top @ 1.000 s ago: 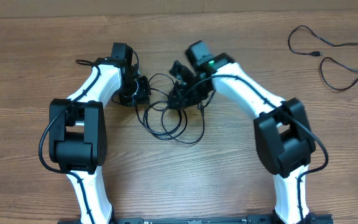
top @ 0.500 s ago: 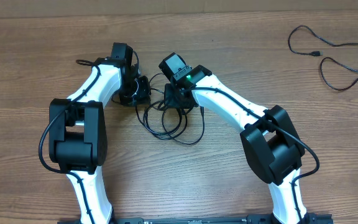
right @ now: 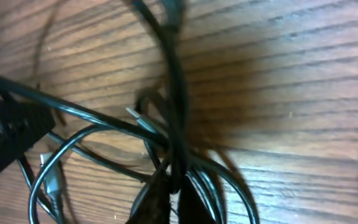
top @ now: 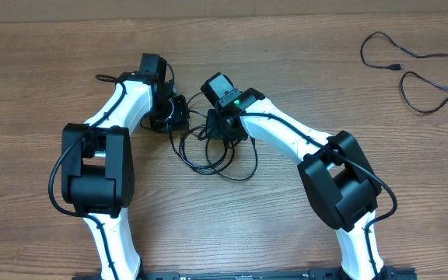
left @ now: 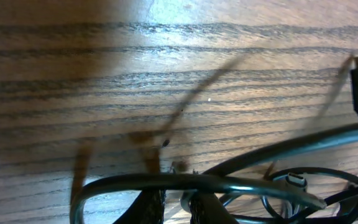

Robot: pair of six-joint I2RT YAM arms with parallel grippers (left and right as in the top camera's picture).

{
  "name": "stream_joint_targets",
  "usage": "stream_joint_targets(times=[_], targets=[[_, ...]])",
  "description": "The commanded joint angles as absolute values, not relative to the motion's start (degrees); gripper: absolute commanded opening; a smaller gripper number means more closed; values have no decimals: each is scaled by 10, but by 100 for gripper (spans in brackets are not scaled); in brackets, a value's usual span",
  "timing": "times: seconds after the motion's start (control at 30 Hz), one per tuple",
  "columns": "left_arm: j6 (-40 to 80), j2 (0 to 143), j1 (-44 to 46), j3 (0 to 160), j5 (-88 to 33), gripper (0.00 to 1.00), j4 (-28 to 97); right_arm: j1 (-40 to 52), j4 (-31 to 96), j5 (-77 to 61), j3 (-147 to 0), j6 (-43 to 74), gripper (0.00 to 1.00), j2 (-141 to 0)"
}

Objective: Untangle cables

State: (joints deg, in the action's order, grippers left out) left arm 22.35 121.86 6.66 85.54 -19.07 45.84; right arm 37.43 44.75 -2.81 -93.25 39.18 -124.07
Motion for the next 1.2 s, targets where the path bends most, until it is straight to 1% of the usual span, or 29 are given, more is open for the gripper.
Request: stream_joint_targets(times=[0.0,0.1,0.13,0.23,0.3,0.33,0.43,0.5,0.57,0.6,0.63,0.67,0.73,0.8,0.87,1.07,1.17], targets=[[216,1208,68,854,-195,16,458,357,460,-25,-929,391,4,-1235],[216,1208,68,854,-195,15,458,334,493,-27,-933,381,4,-1231],[216,1208,68,854,-195,15,458,322,506,-34,-937,357,4,-1228],[216,1208,68,854,-195,15,458,290,522,-90,-939,259,4,-1217],[216,1208,68,854,-194,15,458,257,533,-185,-939,163,4,-1214],[216,1208,68,854,-186,15,458,233,548,-222,-939,133,4,-1214],[216,1208,68,854,-173,15,461,190,566,-233,-939,130,4,-1214],[216,1208,67,854,-172,15,462,159,569,-276,-939,130,4,-1214],[216,1208,67,854,-172,15,461,150,564,-324,-939,129,4,-1214],[216,1208,67,854,-173,15,461,150,562,-340,-939,130,4,-1214],[216,1208,67,854,-174,15,460,150,560,-349,-938,130,6,-1214],[216,1208,68,854,-174,15,460,157,559,-348,-938,130,14,-1214],[216,1208,70,854,-174,15,460,171,557,-346,-938,130,24,-1214],[216,1208,72,854,-174,15,460,185,552,-343,-938,130,25,-1215],[216,1208,72,854,-174,15,460,210,538,-309,-938,139,25,-1215],[216,1208,72,854,-174,16,460,267,493,-190,-938,225,25,-1216],[216,1208,72,854,-174,16,460,294,452,-160,-938,228,25,-1232]])
